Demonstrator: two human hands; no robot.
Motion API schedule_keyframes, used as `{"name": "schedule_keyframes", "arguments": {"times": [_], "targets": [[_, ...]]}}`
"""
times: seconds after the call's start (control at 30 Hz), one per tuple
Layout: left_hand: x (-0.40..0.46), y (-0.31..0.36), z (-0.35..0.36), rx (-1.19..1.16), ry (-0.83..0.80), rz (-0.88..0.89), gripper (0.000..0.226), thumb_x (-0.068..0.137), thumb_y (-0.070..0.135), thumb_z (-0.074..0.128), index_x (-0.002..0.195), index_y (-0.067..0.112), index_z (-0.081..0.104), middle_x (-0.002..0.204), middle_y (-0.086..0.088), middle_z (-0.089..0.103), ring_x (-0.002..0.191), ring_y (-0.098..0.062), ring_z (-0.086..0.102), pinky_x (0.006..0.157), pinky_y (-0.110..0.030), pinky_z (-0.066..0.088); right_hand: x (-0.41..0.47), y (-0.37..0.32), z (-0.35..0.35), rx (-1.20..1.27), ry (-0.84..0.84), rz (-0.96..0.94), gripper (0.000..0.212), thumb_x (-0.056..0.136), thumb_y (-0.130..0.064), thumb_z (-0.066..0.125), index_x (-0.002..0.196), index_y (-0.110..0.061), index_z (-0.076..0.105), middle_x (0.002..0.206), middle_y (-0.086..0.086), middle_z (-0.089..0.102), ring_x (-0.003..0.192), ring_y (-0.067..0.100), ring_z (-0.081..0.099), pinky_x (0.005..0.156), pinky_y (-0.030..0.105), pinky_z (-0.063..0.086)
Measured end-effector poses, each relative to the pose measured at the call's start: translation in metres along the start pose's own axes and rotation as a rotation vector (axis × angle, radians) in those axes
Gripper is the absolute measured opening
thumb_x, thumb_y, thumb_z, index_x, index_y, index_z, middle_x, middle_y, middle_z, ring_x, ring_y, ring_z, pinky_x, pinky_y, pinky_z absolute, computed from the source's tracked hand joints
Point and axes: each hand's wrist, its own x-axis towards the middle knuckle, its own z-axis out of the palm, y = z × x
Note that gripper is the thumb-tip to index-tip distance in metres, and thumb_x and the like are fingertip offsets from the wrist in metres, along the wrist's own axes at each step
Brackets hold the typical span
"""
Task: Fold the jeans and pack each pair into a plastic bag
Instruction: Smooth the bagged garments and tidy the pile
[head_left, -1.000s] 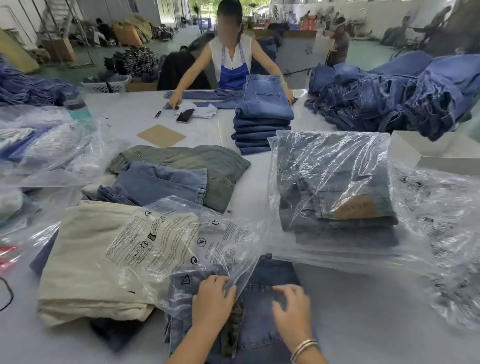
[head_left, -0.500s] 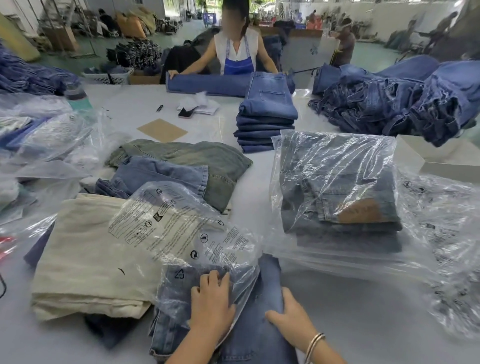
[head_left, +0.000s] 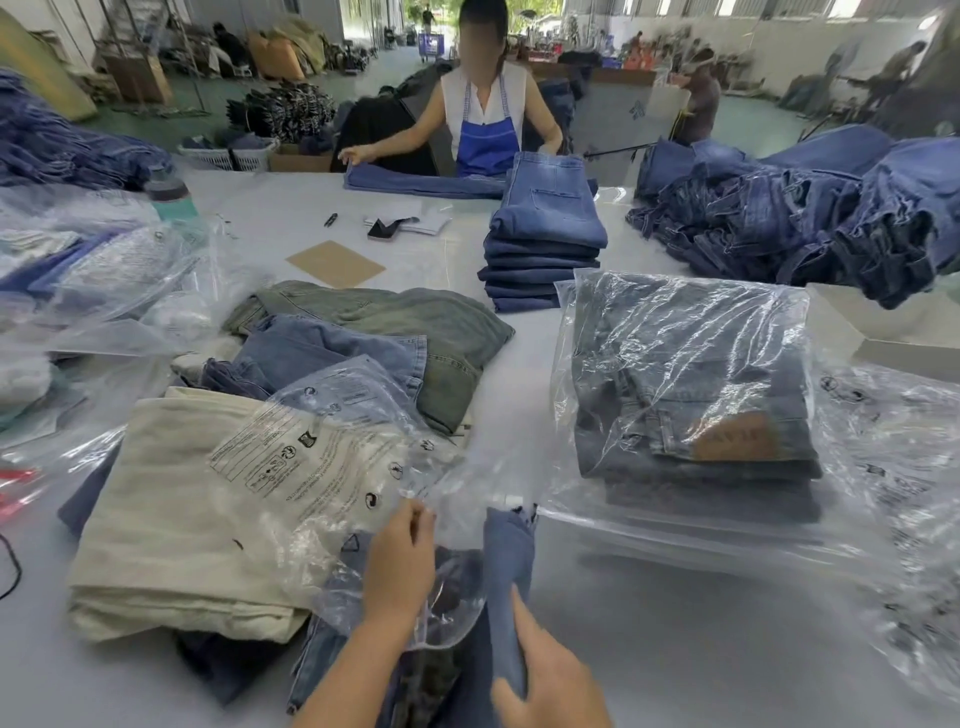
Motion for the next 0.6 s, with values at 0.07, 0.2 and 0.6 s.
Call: {"name": "schedule_keyframes", "arguments": {"times": [0.07, 0.2, 0.6], "targets": [[0.004, 0.011, -0.008, -0.078, 0.024, 0.117, 0.016, 0.100, 0.021, 0.047, 0.095, 0.030, 0.060, 0.063, 0.010, 0.056, 0.054, -0.001, 0.052, 0.053, -0.013, 0.039, 0.006, -0.014, 0.000, -0.136, -0.096, -0.021, 0.077, 0.095, -0.037, 0.042, 0.146, -0.040, -0.016, 0.147, -0.008, 0.034, 0.127, 0.011, 0.044, 0.100, 0.023, 0.037], [-0.001, 0.018, -0.019, -0.098, -0.232, 0.220, 0.022, 0.100, 0.022, 0.048, 0.110, 0.027, 0.066, 0.082, 0.003, 0.067, 0.070, -0.004, 0.061, 0.063, -0.020, 0.047, 0.023, -0.038, -0.003, -0.243, 0.034, -0.074, 0.077, 0.090, -0.035, 0.047, 0.152, -0.027, 0.002, 0.136, 0.008, 0.050, 0.110, 0.030, 0.058, 0.084, 0.034, 0.047], [-0.007, -0.009, -0.017, 0.004, -0.513, -0.243, 0.054, 0.082, 0.011, 0.054, 0.133, 0.028, 0.046, 0.112, 0.010, 0.061, 0.098, -0.007, 0.056, 0.073, -0.018, 0.041, 0.038, -0.002, 0.010, 0.523, 0.042, -0.359, 0.061, 0.087, 0.016, 0.048, 0.118, -0.033, 0.063, 0.109, -0.007, 0.067, 0.099, -0.012, 0.056, 0.096, 0.019, 0.039]]}}
